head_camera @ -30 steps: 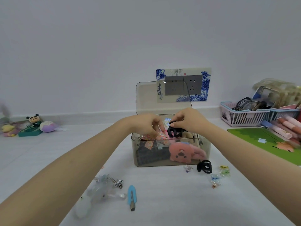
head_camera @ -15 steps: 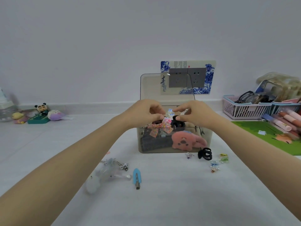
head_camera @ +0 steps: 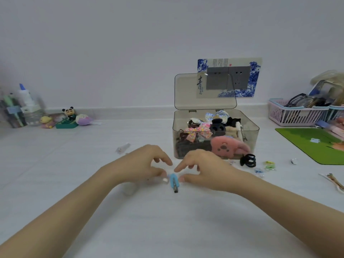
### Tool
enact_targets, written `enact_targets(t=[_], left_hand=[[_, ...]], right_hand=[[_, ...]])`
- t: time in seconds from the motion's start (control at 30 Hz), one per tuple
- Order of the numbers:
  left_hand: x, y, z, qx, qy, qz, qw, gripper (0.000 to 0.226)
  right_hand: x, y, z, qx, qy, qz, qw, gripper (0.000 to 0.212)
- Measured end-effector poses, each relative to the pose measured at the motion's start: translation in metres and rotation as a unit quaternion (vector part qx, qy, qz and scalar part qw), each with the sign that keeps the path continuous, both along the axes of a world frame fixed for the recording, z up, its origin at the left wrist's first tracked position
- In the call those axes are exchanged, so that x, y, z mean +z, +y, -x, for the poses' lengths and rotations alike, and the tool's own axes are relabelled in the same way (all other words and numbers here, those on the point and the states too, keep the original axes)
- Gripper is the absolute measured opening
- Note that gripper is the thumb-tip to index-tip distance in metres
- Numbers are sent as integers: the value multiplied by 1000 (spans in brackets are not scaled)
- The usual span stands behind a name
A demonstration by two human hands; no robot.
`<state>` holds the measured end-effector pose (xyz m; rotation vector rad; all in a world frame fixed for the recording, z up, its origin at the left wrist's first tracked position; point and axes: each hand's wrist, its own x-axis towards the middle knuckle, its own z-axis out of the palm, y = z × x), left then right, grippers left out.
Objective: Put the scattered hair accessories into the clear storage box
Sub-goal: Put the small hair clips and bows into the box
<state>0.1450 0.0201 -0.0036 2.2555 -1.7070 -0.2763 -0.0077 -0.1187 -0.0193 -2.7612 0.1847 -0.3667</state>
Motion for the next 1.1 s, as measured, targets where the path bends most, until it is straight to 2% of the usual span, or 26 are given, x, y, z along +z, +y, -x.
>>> enact_targets(t=[0.17, 0.27, 0.37, 0.53, 0.63, 0.73, 0.8, 0.9, 1.0, 1.1], left_hand=[[-11, 14, -19, -1, 38, 27, 999, 30], [-18, 14, -16, -1, 30, 32, 999, 37], [-19, 12, -15, 3, 1, 50, 999, 31], [-24, 15, -19, -1, 18, 60, 998, 25], [-28, 14, -21, -6, 7, 77, 997, 17], [-25, 14, -20, -20, 11, 132, 991, 3], [-20, 15, -21, 0, 49, 182, 982, 3], [-14, 17, -27, 59, 90, 227, 968, 6], [-15, 20, -31, 88, 109, 215, 966, 9], [-18, 21, -35, 85, 81, 154, 981, 17]], right_hand=[[-10, 13, -12, 20, 58, 7, 998, 44], [-11, 16, -14, 15, 52, -2, 999, 43], [-14, 15, -13, -3, 30, 21, 999, 35], [-17, 12, -8, -56, 12, 18, 998, 23], [-19, 12, -8, -102, -4, 2, 995, 31], [-21, 11, -9, -138, 6, 8, 990, 43], [-21, 10, -8, -152, 6, -19, 988, 45], [-17, 10, -9, -149, -9, -71, 986, 36], [-11, 12, -16, -140, -15, -125, 982, 26], [-10, 18, -22, -129, -8, -181, 975, 23]])
